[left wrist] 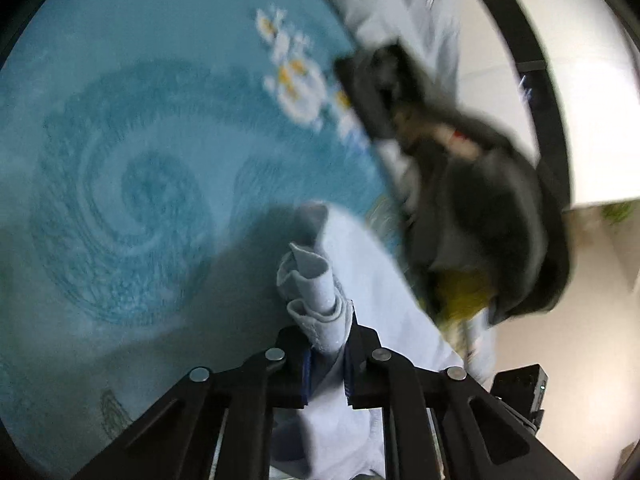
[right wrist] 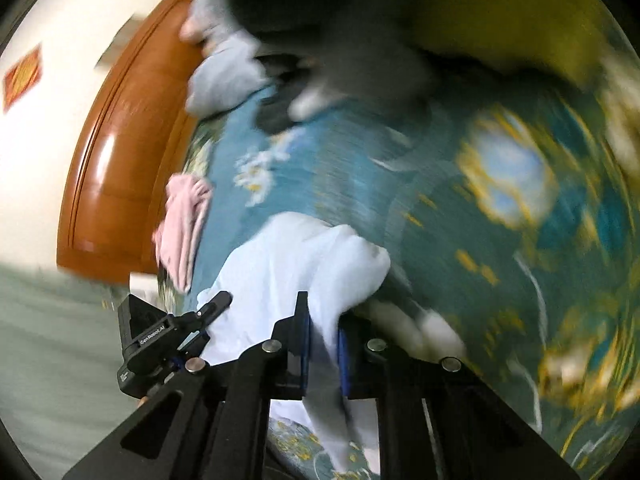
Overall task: Fold clothes
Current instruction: 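Carry the folded sweatshirt with both grippers over to the pink blanket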
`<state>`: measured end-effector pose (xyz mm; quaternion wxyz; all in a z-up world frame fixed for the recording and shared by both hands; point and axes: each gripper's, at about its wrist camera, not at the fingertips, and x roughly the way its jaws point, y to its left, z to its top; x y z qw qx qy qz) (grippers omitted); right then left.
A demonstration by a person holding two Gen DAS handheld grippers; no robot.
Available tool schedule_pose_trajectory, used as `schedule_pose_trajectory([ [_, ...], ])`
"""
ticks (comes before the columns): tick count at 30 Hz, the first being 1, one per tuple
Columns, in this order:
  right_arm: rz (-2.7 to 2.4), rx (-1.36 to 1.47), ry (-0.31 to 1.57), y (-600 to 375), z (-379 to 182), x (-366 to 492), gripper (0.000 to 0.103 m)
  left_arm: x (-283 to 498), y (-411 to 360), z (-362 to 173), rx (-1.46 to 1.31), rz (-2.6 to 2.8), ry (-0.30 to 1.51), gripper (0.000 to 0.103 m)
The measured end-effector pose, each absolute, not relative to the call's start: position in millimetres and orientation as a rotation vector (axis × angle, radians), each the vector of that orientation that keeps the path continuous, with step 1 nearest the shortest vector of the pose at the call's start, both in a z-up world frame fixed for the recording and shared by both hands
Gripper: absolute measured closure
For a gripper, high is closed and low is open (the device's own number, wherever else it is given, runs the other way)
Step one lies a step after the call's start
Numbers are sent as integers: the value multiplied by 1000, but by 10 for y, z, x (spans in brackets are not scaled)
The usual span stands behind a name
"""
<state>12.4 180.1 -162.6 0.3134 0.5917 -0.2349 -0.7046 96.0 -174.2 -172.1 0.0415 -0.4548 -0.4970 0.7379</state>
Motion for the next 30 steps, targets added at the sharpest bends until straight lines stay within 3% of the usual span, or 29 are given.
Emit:
schedule_pose_trajectory([
  [11, -1614, 1395, -60, -851, -776, -780, 92, 1253, -3317, -1321, -928, 2468, -1962, 91],
  [23, -1416, 1182, 363, -4299, -323, -1089, 92, 1359, -5275, -1061, -527, 2824, -2111, 91],
  [30, -1411, 1146, 548, -5287, -619, -1148, 92, 1311, -5866, -1397, -558, 2873, -2157, 91],
])
